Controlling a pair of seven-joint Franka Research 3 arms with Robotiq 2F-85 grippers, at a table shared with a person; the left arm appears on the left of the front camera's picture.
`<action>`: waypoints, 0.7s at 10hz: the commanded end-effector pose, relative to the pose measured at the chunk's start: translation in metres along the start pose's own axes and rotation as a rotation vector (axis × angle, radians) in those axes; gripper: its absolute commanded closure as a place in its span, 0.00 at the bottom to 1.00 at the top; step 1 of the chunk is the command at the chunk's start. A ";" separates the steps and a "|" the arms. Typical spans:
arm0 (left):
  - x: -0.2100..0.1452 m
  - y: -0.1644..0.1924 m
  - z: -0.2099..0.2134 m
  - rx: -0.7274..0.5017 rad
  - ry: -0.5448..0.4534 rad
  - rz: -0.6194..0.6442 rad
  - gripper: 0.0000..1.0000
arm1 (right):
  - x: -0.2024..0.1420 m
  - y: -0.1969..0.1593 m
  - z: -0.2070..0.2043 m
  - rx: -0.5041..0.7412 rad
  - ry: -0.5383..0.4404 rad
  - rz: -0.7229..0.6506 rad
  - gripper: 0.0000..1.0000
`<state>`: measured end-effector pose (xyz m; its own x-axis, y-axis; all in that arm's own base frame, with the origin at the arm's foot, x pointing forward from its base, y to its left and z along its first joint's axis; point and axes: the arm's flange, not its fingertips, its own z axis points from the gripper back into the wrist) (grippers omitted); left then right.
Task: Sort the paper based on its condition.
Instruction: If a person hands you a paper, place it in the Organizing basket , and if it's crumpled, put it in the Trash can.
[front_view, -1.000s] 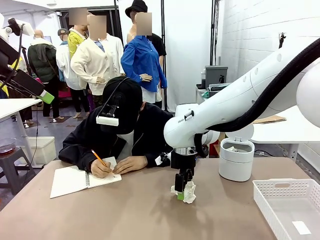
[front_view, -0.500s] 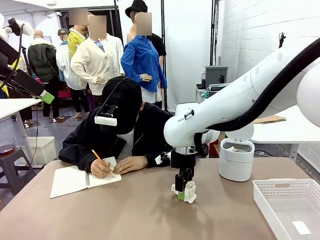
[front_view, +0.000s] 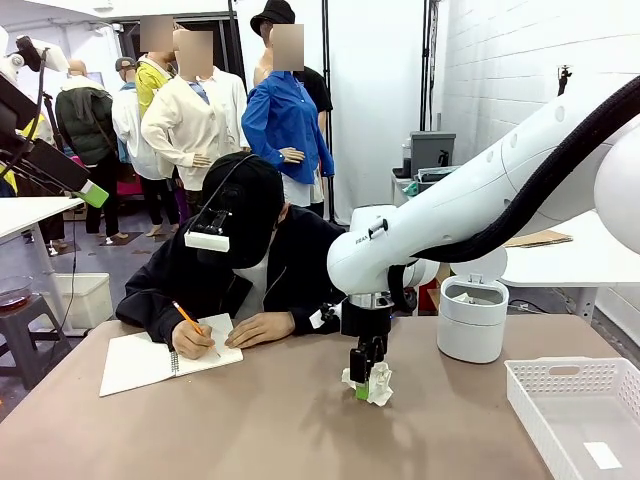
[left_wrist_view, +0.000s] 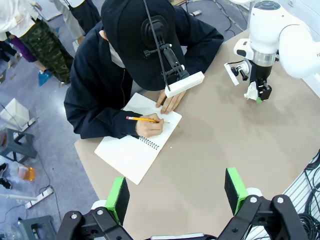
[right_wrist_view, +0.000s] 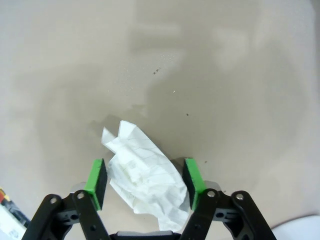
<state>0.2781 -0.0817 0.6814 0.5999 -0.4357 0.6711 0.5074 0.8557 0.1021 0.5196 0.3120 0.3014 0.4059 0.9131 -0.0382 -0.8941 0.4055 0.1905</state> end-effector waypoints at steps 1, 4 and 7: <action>0.000 0.001 0.000 -0.001 -0.001 0.002 0.00 | 0.001 -0.001 0.000 0.014 -0.014 -0.032 0.60; 0.000 0.001 0.000 -0.001 -0.001 0.002 0.00 | -0.002 0.002 0.005 0.048 -0.010 -0.094 0.60; 0.000 0.001 0.000 -0.001 -0.001 0.002 0.00 | -0.020 0.020 0.048 0.045 -0.022 -0.128 0.60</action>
<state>0.2782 -0.0816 0.6813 0.6000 -0.4357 0.6710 0.5073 0.8557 0.1019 0.5139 0.3068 0.3311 0.4920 0.8693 -0.0469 -0.8428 0.4891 0.2249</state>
